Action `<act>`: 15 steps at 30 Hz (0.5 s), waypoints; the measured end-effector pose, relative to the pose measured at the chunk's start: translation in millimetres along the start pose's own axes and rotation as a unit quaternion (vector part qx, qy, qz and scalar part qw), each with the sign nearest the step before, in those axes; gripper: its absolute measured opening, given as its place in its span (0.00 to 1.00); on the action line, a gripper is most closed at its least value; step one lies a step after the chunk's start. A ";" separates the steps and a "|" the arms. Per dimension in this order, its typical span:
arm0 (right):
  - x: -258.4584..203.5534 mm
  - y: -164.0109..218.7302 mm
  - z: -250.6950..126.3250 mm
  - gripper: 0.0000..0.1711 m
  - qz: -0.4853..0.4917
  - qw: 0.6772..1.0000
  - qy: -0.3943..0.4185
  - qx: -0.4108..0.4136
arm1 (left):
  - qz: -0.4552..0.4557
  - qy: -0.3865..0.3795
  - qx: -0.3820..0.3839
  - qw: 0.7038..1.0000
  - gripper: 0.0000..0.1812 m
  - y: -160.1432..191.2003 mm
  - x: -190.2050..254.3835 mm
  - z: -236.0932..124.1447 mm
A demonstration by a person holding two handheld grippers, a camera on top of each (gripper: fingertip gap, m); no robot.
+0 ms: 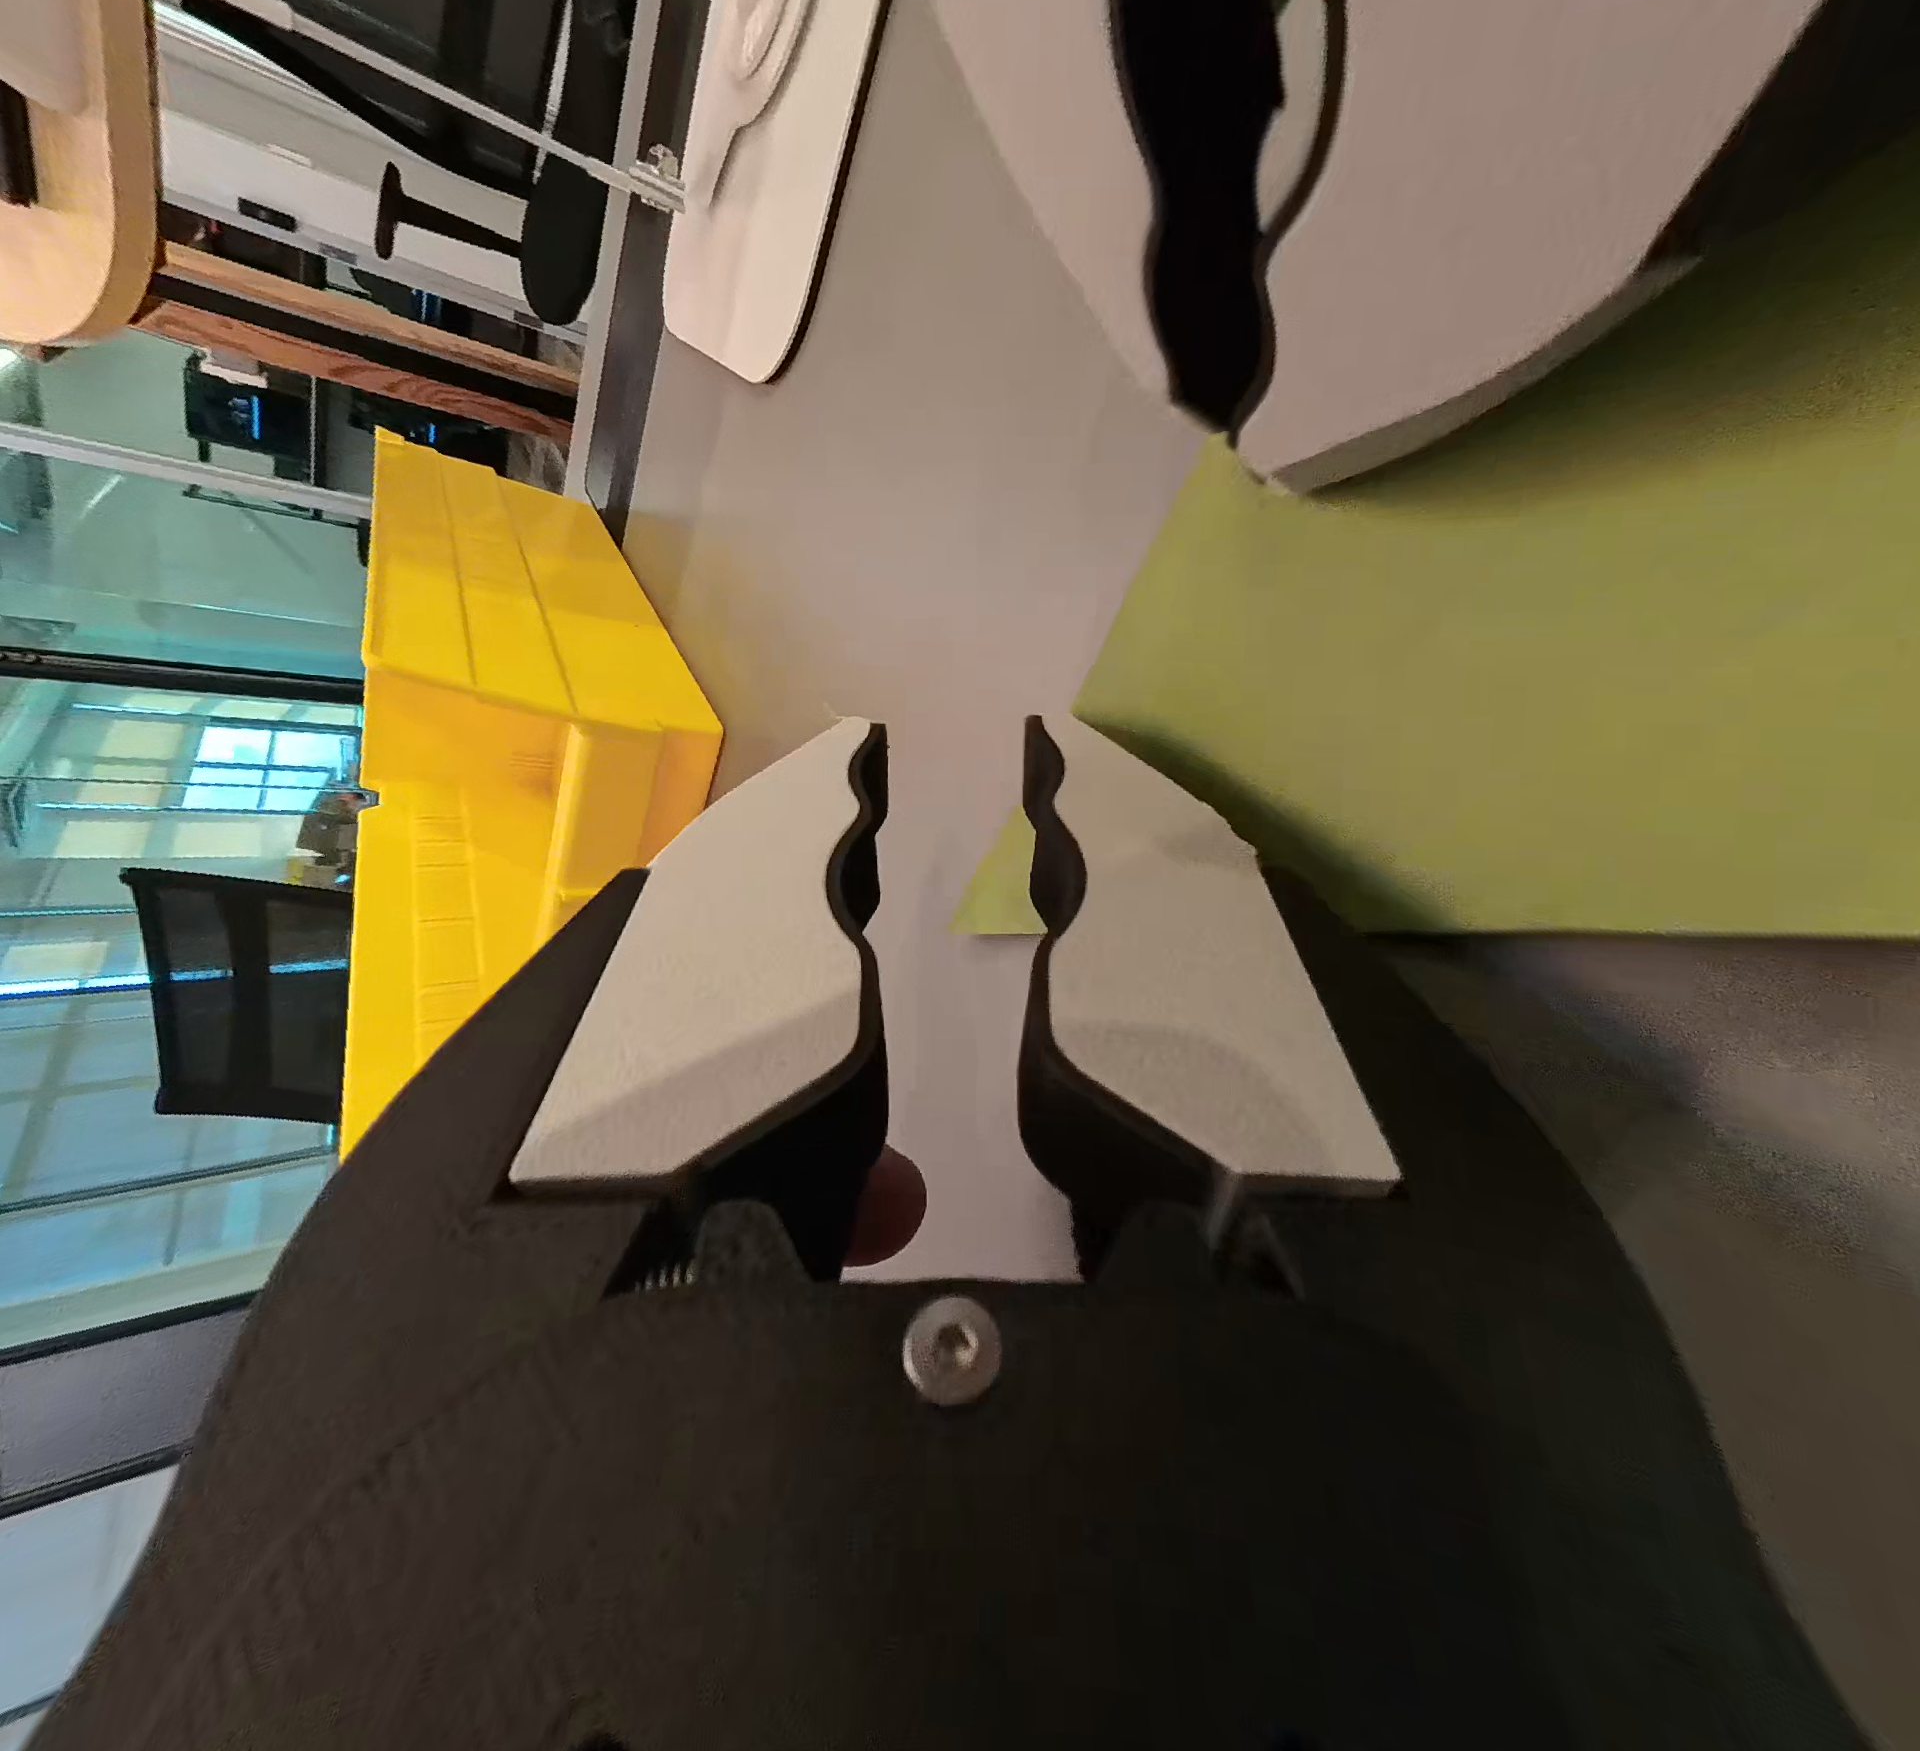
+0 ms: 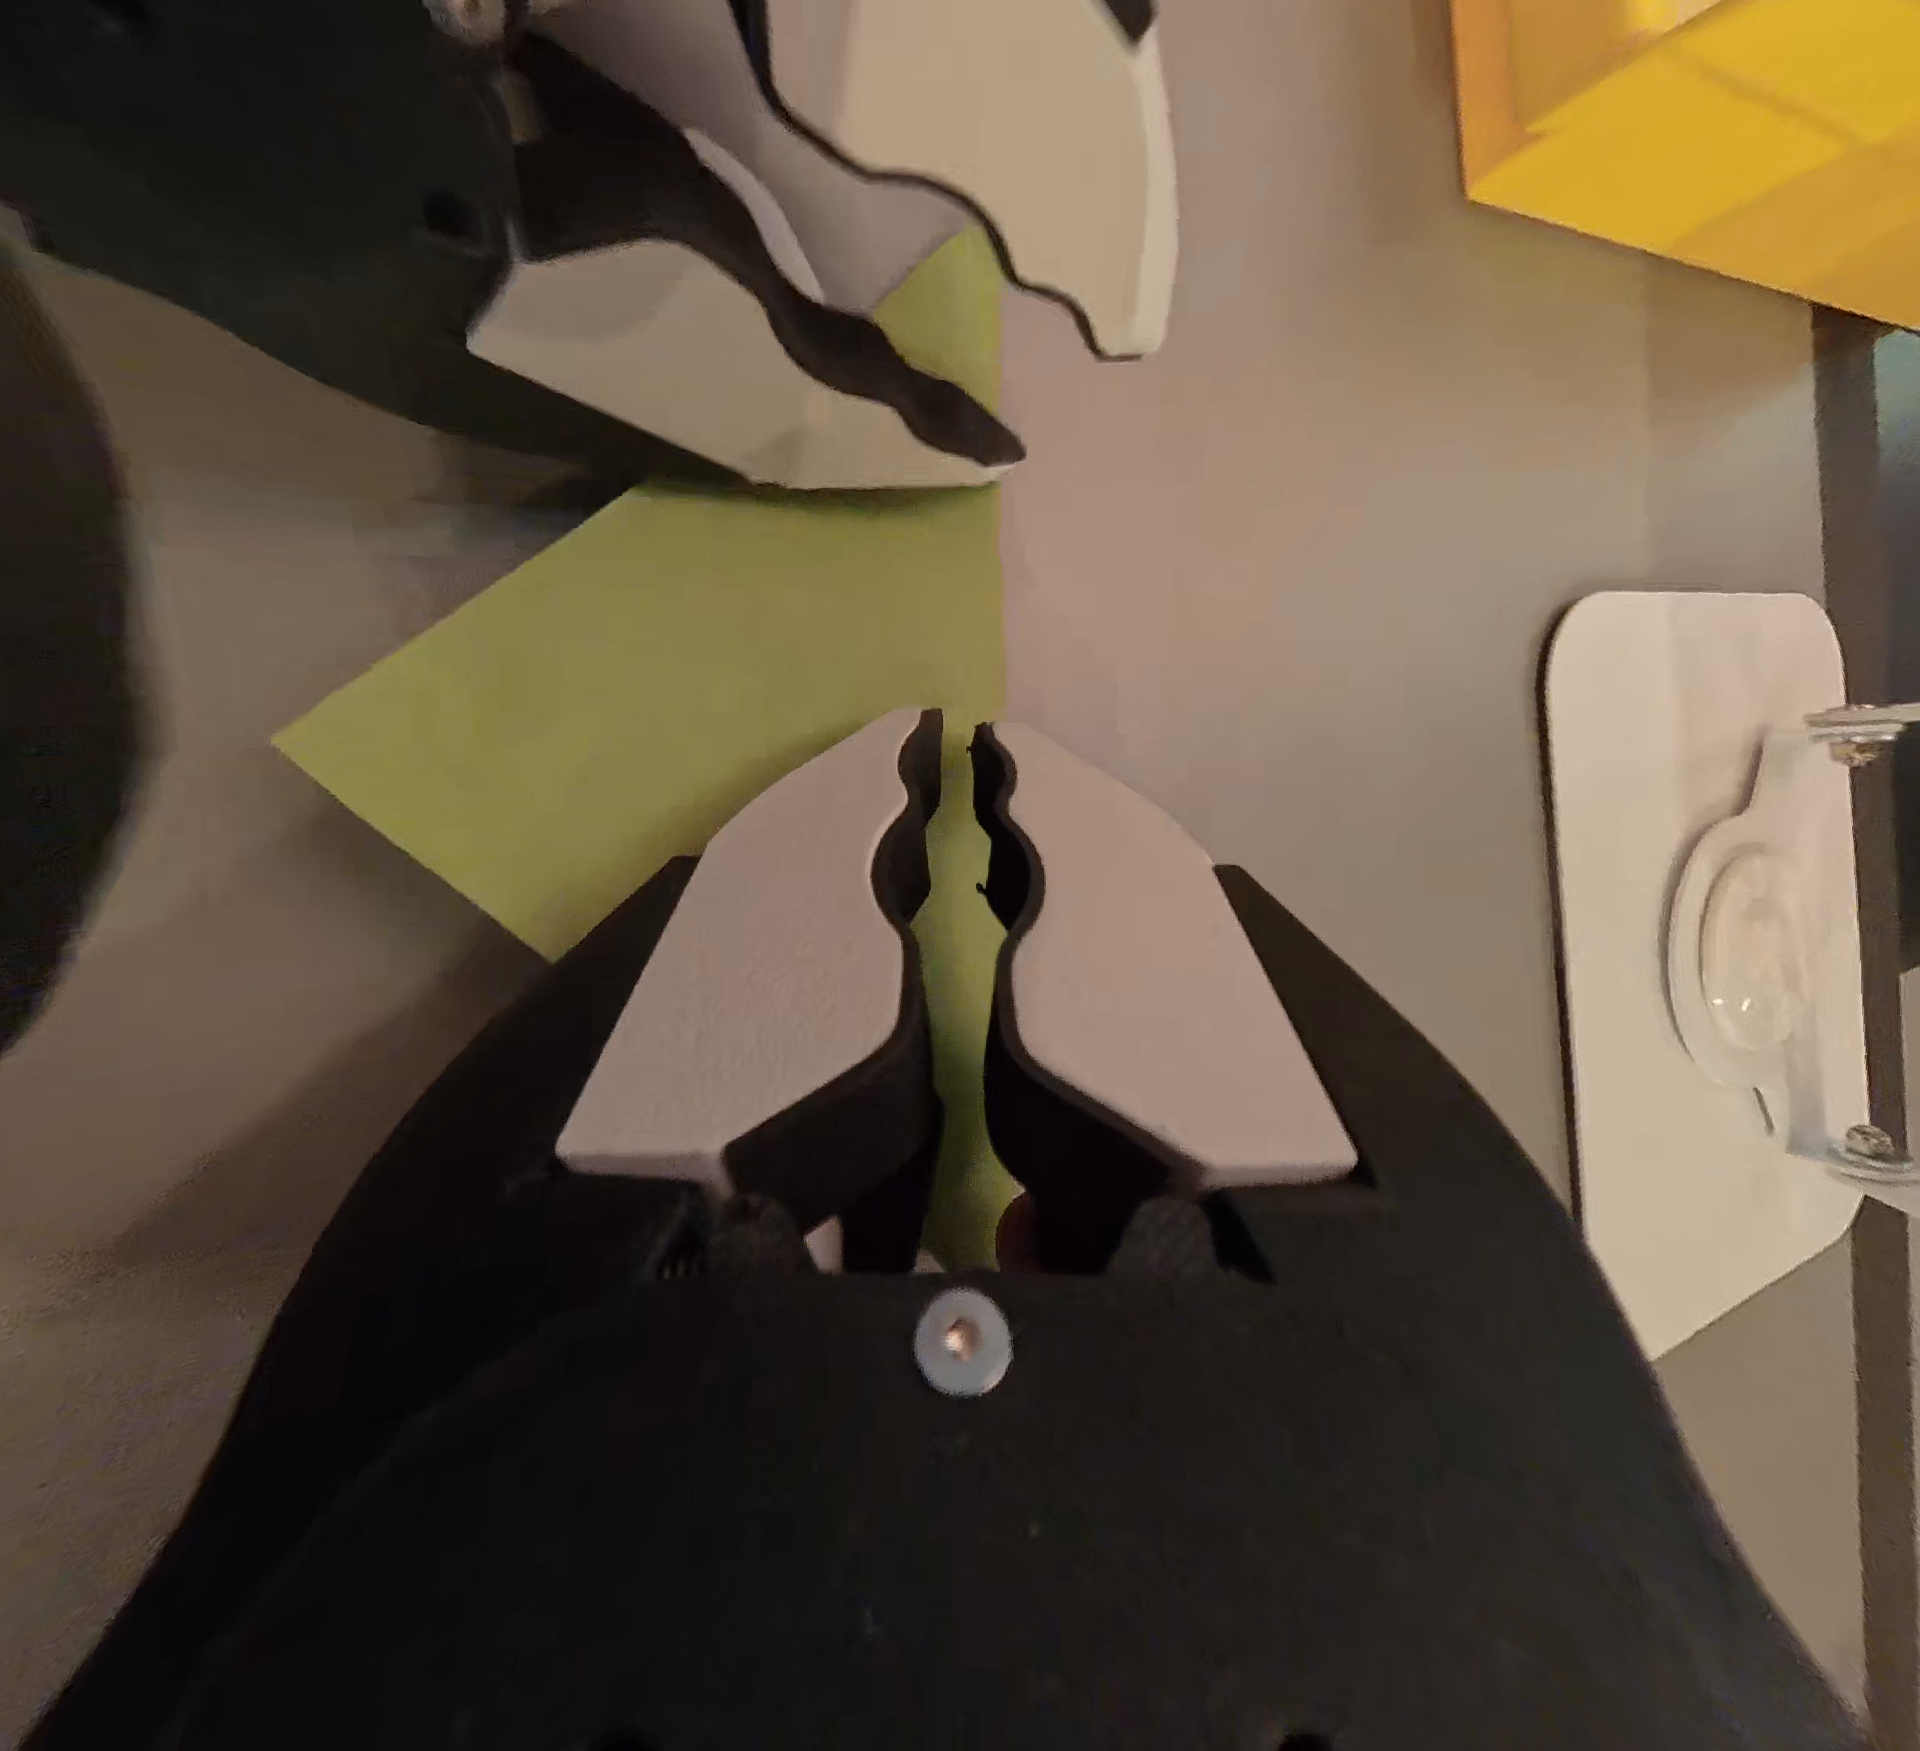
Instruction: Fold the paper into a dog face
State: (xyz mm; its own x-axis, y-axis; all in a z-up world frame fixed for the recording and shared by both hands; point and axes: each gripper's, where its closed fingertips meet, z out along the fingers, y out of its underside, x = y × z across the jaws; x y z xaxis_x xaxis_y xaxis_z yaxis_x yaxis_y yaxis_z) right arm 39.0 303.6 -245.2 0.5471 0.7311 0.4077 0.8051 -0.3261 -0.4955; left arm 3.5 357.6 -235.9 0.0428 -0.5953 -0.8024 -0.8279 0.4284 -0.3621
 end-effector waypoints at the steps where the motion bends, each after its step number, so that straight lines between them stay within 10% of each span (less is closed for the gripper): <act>1: 0.3 3.4 2.8 0.03 -0.006 1.000 0.007 -0.008 | 0.006 -0.001 0.002 1.000 0.13 -0.1 0.9 -0.2; 15: 7.5 22.5 -3.3 0.00 0.013 1.000 0.013 0.001 | 0.008 -0.006 -0.007 1.000 0.18 -0.5 -4.1 -0.5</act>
State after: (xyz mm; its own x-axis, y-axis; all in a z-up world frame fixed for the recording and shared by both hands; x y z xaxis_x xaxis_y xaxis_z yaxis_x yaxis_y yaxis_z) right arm 62.0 299.8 -250.7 0.5736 0.7067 0.4142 0.7899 -0.3434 -0.5080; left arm 3.5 359.5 -232.2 0.0369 -0.5801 -0.8137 -0.8358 0.4284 -0.3433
